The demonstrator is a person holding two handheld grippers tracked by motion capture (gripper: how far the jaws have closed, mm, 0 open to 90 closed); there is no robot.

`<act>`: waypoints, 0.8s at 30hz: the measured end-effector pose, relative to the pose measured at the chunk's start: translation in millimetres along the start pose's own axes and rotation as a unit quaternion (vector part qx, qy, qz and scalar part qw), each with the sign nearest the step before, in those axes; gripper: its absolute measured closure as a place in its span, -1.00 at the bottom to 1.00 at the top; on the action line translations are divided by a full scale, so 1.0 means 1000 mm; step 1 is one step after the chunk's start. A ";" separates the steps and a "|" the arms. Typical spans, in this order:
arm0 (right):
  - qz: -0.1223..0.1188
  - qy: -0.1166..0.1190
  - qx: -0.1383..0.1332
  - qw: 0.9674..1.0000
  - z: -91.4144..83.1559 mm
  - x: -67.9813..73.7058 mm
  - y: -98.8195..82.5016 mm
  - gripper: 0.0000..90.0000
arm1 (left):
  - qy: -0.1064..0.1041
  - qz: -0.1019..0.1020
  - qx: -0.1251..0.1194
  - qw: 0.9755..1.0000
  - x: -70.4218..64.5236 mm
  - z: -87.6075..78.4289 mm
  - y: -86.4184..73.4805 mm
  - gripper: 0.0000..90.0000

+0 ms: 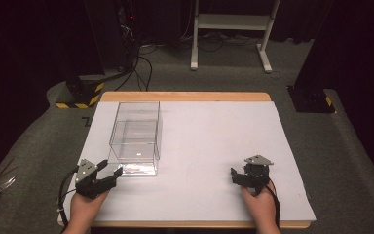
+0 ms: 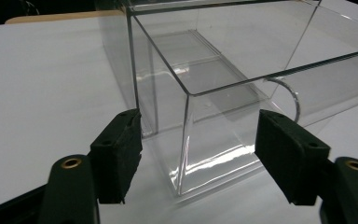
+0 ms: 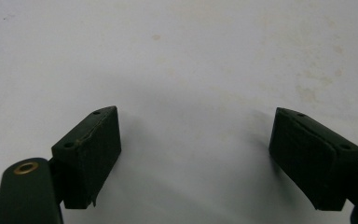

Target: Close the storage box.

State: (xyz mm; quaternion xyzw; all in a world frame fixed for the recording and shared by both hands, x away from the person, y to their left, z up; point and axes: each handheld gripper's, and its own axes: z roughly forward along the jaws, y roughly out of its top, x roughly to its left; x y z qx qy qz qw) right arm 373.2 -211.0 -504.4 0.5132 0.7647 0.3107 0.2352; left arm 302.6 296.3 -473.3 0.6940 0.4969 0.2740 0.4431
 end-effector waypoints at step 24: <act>0.001 0.001 0.001 1.000 0.000 0.000 0.000 -0.63 | 0.022 -0.012 0.005 1.000 0.015 0.030 0.017 -0.43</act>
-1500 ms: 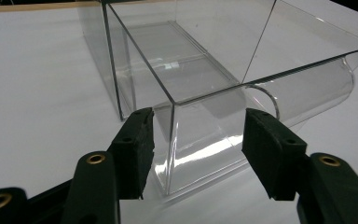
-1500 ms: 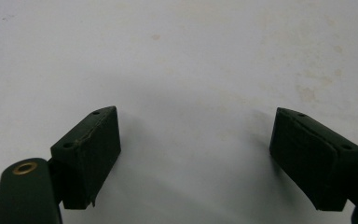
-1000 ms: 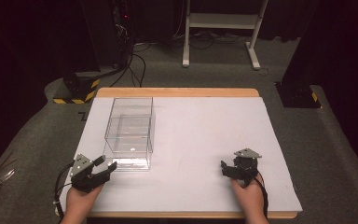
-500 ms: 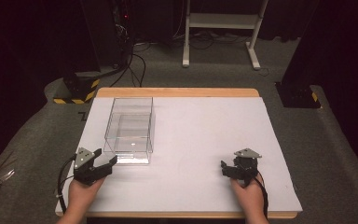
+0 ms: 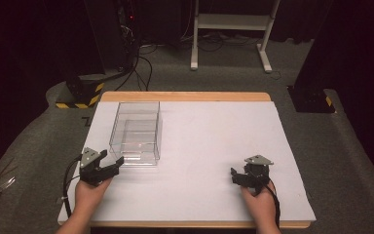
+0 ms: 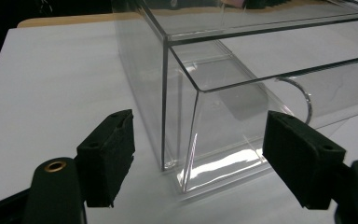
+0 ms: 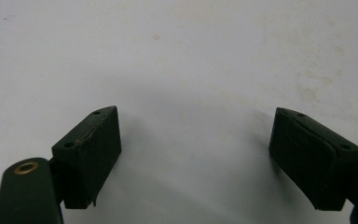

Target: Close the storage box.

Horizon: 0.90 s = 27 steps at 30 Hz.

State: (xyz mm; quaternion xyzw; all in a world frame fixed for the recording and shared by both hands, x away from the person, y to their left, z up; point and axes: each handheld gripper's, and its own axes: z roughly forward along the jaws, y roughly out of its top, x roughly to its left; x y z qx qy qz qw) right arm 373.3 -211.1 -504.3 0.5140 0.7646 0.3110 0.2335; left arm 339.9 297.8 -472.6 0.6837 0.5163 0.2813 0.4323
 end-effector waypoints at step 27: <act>0.000 0.001 0.000 1.000 0.000 0.000 0.000 -0.63 | 0.010 -0.005 -0.001 1.000 0.007 0.034 0.011 -0.37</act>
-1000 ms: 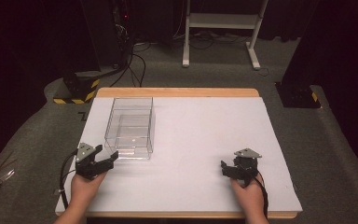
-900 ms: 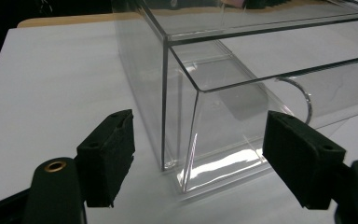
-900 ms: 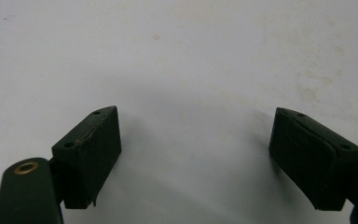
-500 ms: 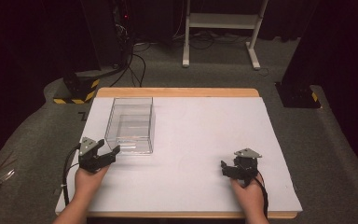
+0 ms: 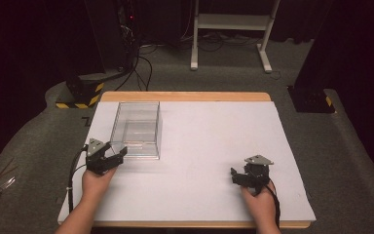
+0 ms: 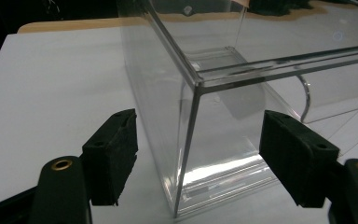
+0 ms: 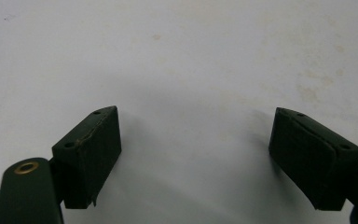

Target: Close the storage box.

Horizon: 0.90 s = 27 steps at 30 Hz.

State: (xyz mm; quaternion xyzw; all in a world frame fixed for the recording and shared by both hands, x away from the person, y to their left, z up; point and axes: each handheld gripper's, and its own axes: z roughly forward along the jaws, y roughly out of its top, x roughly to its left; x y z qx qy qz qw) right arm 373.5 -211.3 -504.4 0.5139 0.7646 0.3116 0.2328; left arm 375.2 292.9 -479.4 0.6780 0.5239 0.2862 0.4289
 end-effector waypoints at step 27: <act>0.000 0.000 0.001 1.000 0.000 0.000 0.000 -0.63 | -0.005 -0.018 0.002 1.000 -0.003 0.003 0.001 -0.30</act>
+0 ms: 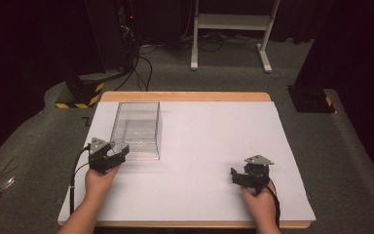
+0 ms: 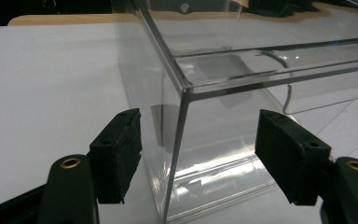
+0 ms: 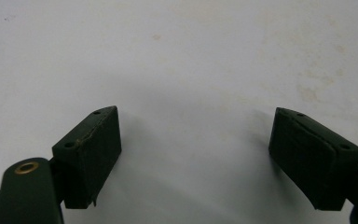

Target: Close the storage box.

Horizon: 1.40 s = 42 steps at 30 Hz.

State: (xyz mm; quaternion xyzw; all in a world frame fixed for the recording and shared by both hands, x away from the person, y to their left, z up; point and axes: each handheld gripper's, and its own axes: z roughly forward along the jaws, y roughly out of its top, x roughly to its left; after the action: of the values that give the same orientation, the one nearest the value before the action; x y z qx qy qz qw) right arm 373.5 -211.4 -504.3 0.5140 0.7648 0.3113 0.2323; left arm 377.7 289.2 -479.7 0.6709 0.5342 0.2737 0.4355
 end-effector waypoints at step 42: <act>-0.001 0.002 -0.001 1.000 0.000 0.000 0.000 -0.61 | 0.025 0.050 0.124 0.991 0.003 -0.052 -0.060 -0.49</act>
State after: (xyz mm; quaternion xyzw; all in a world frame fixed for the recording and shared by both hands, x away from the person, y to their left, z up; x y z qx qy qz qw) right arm 373.4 -211.9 -504.3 0.5123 0.7656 0.3130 0.2312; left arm 306.4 310.8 -507.7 0.7385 0.5407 0.2436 0.3209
